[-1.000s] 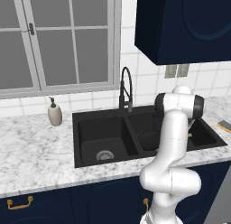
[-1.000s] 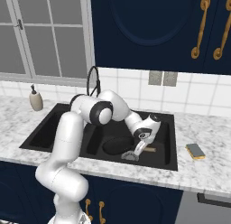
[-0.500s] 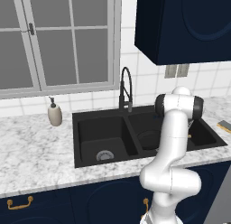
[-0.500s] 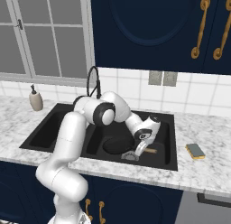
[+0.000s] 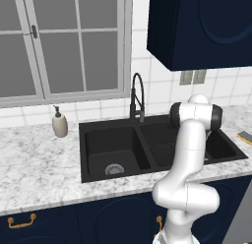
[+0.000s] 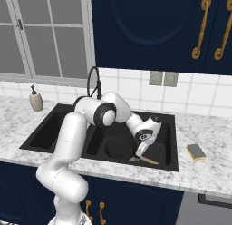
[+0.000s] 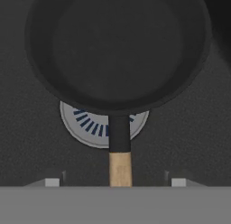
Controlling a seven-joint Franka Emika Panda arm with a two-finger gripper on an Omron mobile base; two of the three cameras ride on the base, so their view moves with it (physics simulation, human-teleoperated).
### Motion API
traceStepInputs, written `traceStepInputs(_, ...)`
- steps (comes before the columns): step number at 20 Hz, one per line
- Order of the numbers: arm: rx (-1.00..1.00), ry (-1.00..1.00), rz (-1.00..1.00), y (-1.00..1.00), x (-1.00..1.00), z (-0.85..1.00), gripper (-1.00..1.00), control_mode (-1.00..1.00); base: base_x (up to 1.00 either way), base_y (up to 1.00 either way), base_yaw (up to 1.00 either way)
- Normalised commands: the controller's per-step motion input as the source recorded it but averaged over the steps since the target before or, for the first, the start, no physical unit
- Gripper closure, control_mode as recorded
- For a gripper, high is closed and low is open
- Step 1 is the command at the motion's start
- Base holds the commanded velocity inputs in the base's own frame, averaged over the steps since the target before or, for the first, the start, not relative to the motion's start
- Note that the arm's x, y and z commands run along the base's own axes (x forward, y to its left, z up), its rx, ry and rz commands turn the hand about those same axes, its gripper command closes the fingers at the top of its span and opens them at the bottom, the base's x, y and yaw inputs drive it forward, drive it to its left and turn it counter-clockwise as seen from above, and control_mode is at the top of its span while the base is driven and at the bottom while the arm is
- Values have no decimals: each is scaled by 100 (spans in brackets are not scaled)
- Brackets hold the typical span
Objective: Pick the pan and sponge and place them into the sink. Then turn on the water.
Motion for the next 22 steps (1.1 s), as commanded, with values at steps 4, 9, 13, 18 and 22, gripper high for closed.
traceStepInputs(4, -1, 3, 0, 0, 0, 7, -100, -100, 0, 0, 0)
traceStepInputs(9, -2, 1, -1, -19, -9, 68, -100, -100, 0, 0, 0)
traceStepInputs(13, 0, 0, -17, -48, -27, 99, -100, -100, 0, 0, 0)
traceStepInputs(18, -1, -7, -21, -56, -59, 94, -100, -100, 0, 0, 0)
traceStepInputs(22, -12, 0, -40, -50, -17, 35, -100, -100, 0, 0, 0)
